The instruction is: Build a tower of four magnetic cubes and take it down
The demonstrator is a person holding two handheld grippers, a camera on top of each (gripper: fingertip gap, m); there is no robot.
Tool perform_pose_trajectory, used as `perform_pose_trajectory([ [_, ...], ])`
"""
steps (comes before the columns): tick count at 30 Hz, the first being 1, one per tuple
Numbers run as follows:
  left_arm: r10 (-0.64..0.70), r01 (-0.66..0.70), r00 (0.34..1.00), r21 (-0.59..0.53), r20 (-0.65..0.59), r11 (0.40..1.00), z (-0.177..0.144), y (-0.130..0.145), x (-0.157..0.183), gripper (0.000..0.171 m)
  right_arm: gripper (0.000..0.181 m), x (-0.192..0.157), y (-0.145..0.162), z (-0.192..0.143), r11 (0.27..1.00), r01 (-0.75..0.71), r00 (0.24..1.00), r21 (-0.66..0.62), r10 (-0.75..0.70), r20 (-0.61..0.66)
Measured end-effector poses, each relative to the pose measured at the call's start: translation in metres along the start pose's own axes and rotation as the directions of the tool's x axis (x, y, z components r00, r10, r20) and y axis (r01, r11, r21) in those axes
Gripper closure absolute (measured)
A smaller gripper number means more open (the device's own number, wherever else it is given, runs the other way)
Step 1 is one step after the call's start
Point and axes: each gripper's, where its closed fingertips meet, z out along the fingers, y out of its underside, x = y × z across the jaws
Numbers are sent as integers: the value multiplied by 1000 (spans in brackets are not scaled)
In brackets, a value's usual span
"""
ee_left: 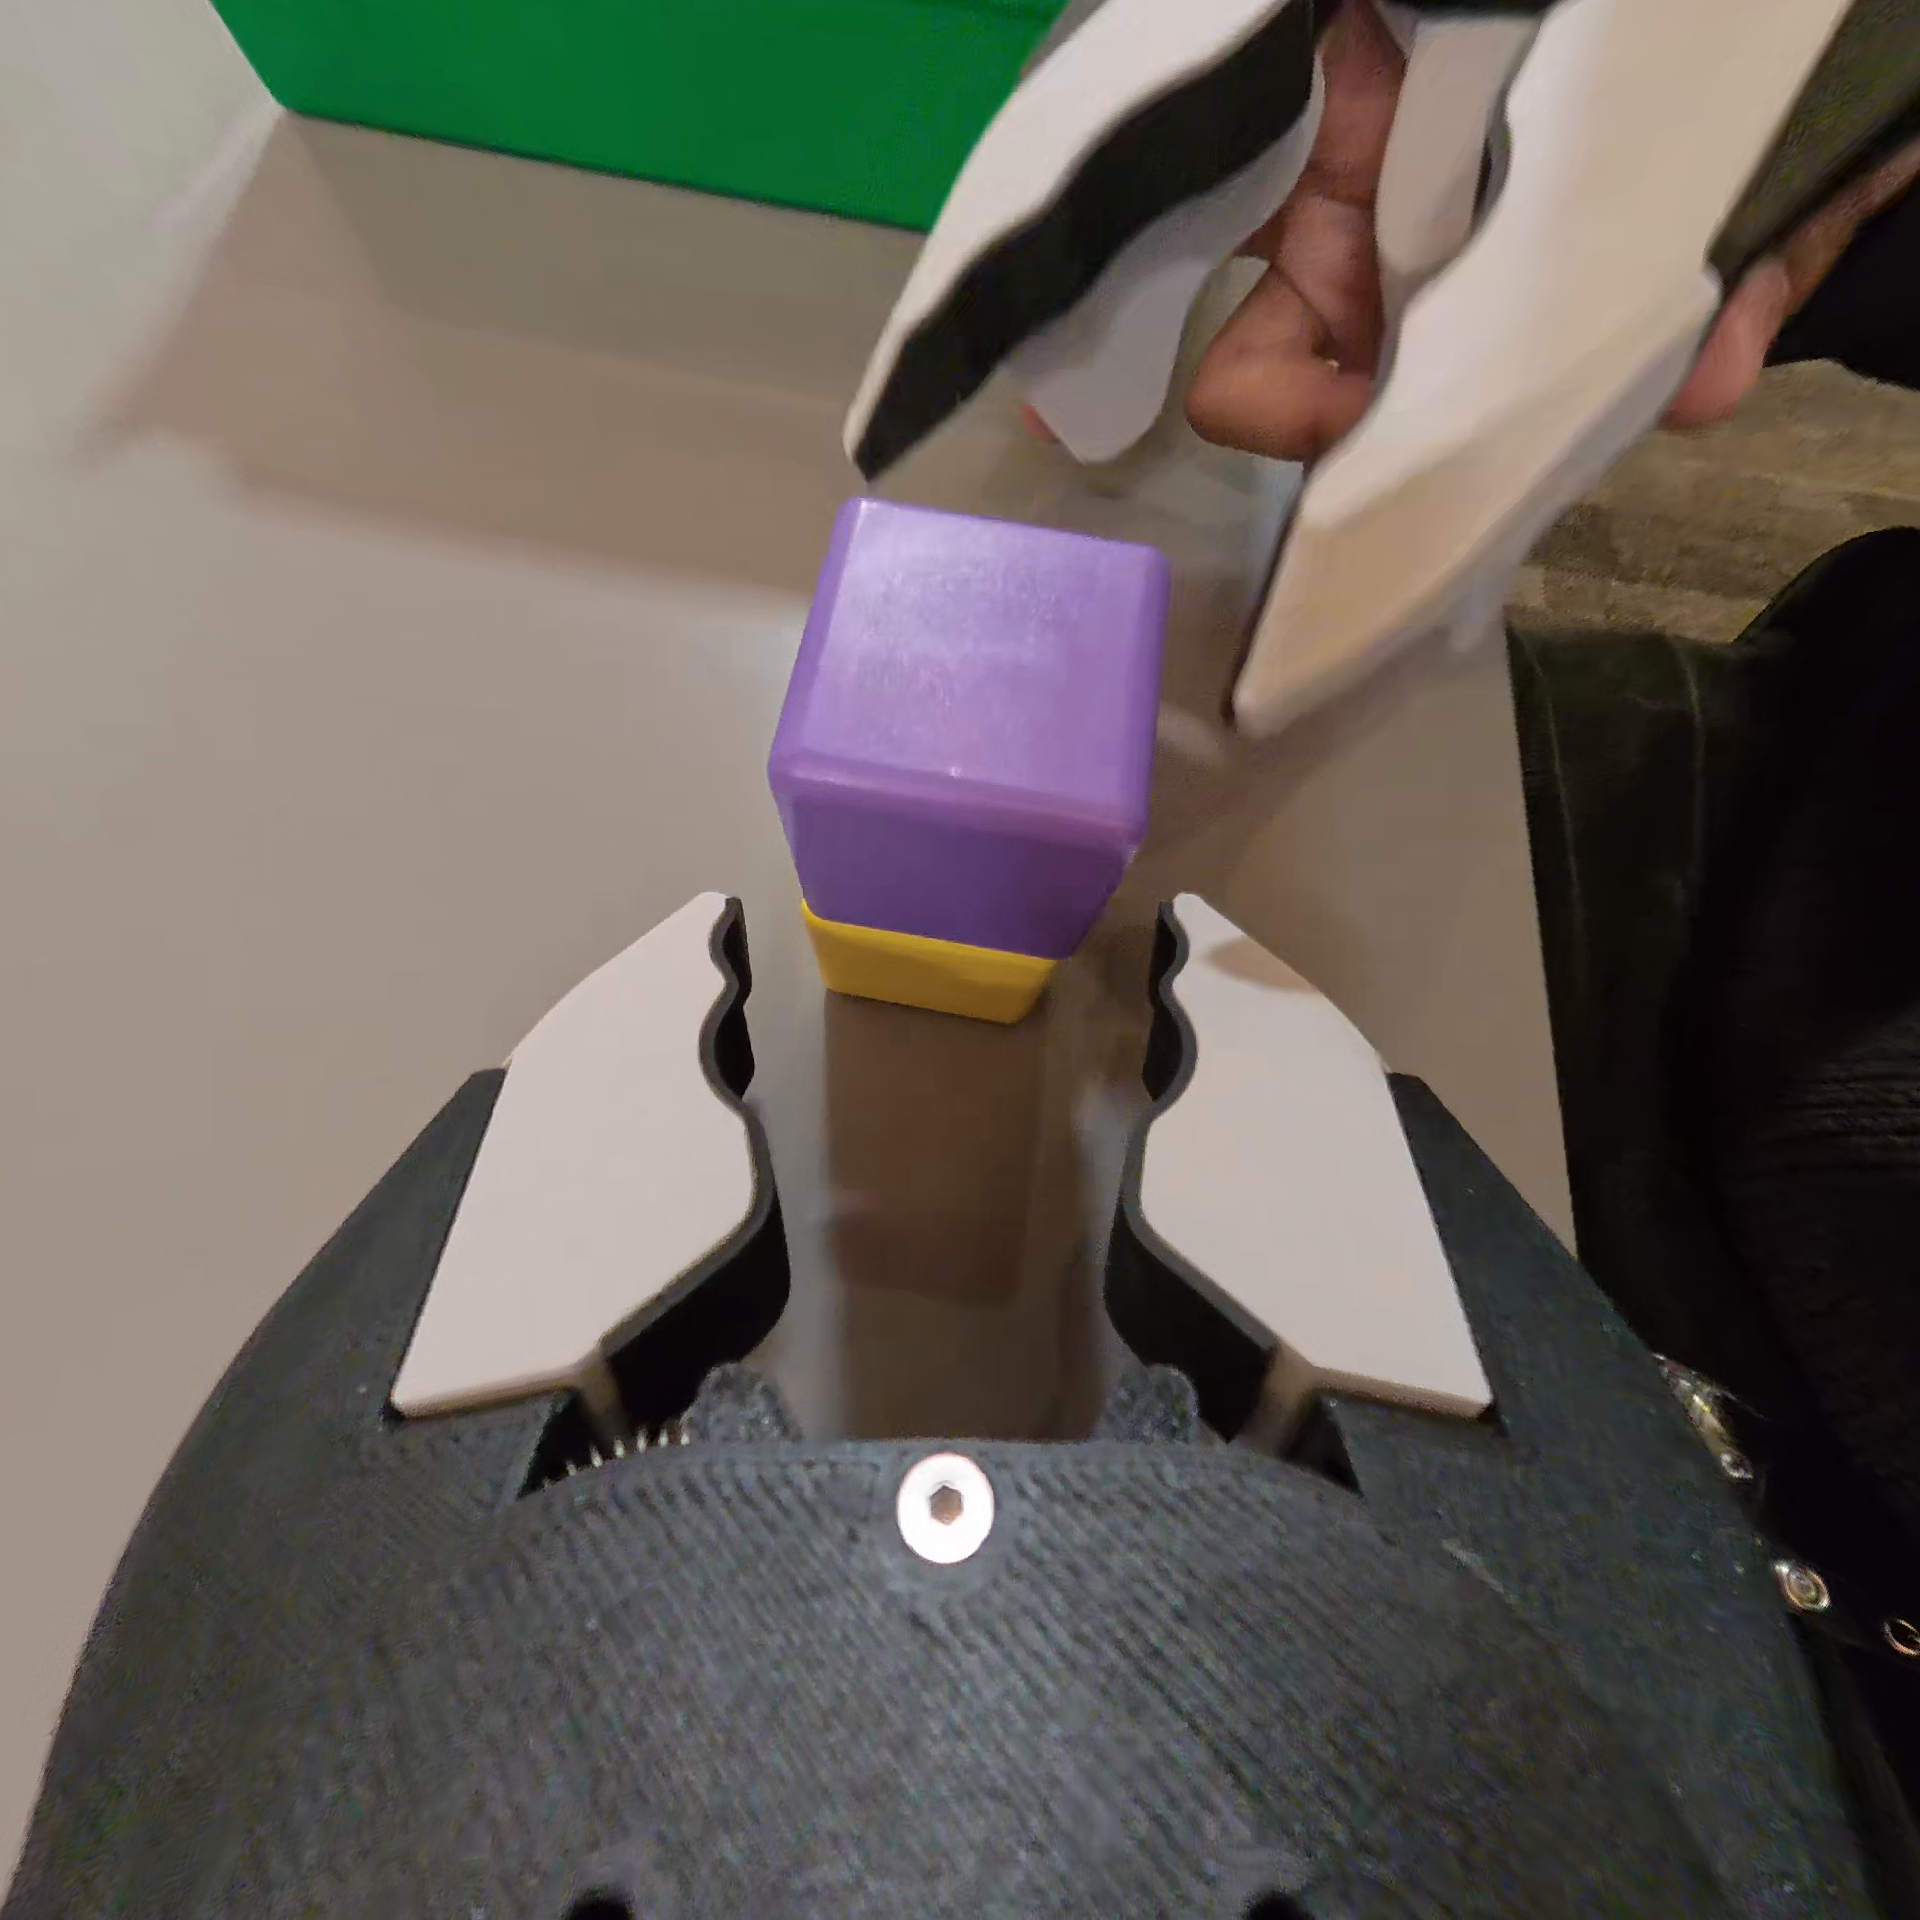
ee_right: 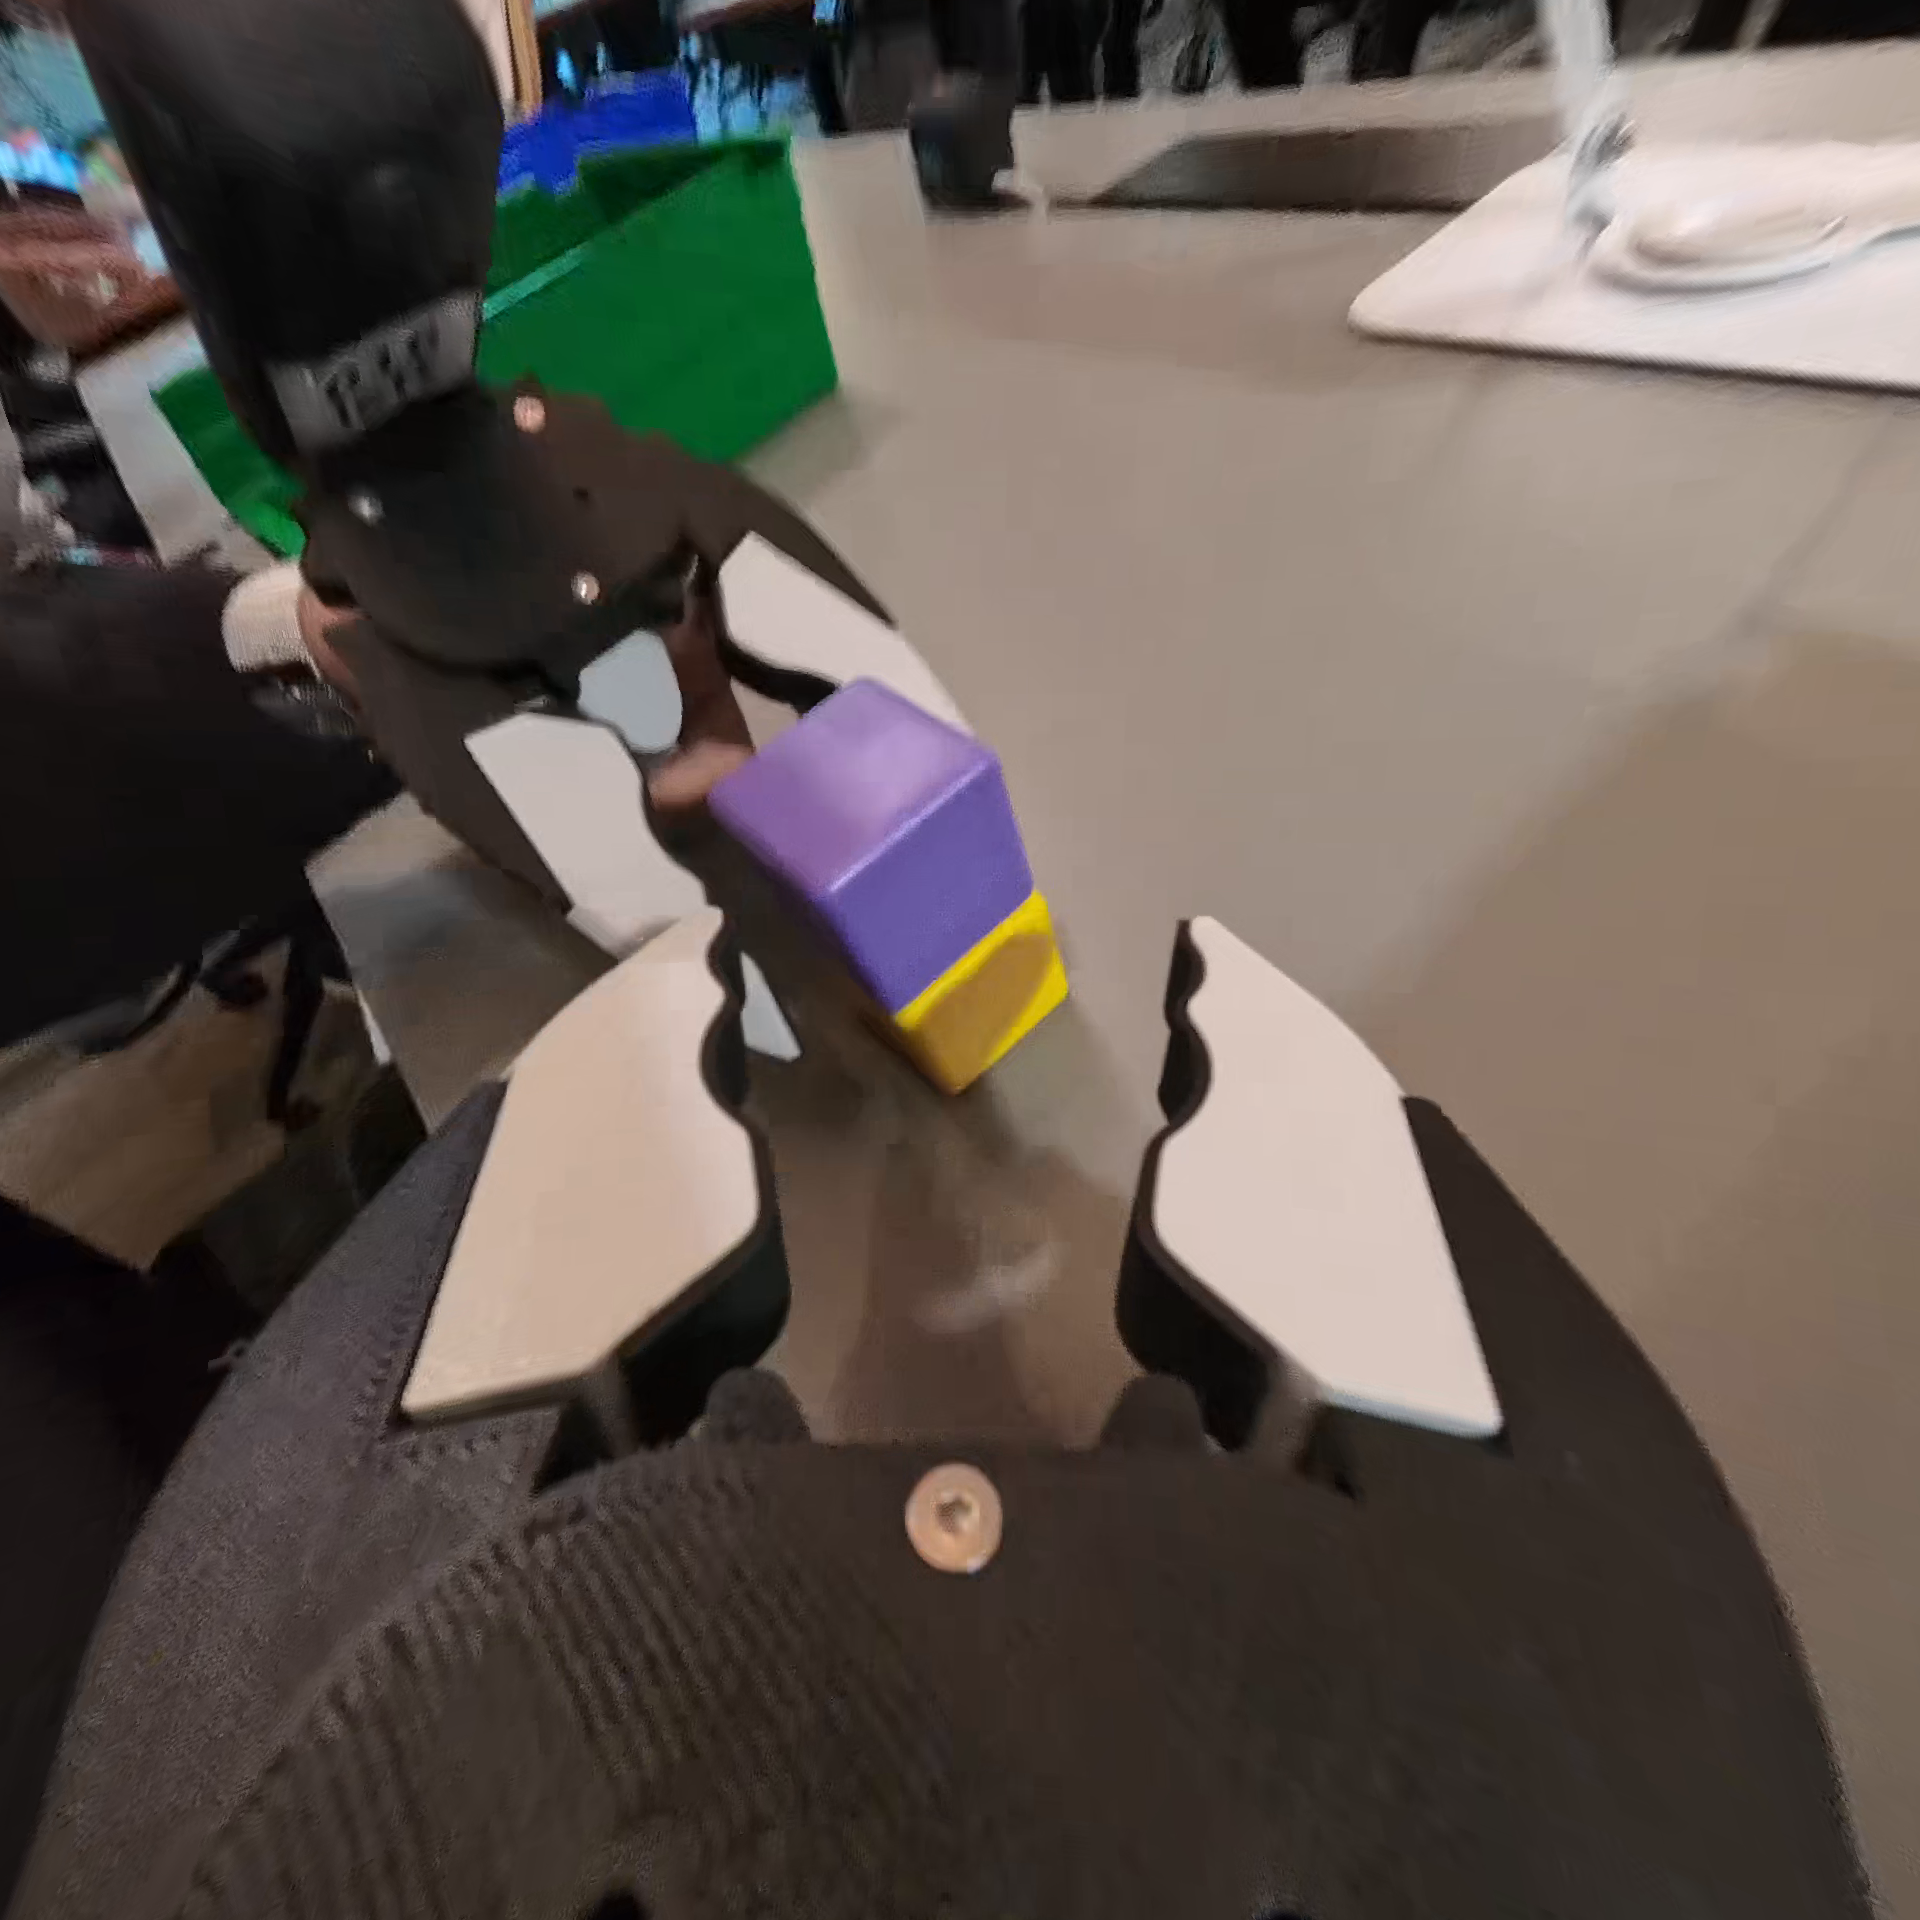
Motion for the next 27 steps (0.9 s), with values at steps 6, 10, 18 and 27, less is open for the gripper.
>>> perform_pose_trajectory([
  [6,-13,14,1000,-105,5,994,11,11,-2,96,107,-14,-4,1,995,89,995,41,-91,39],
  [10,-27,24,999,-126,-23,992,13,13,0,98,110,-17,-9,-3,977,188,980,103,-194,51],
  [18,-16,12,999,-131,-27,991,14,13,0,116,109,-17,-18,-2,985,65,971,163,-100,217],
  [27,44,-48,998,-138,-37,989,15,14,6,119,117,-28,-5,14,967,249,917,51,-253,307],
])
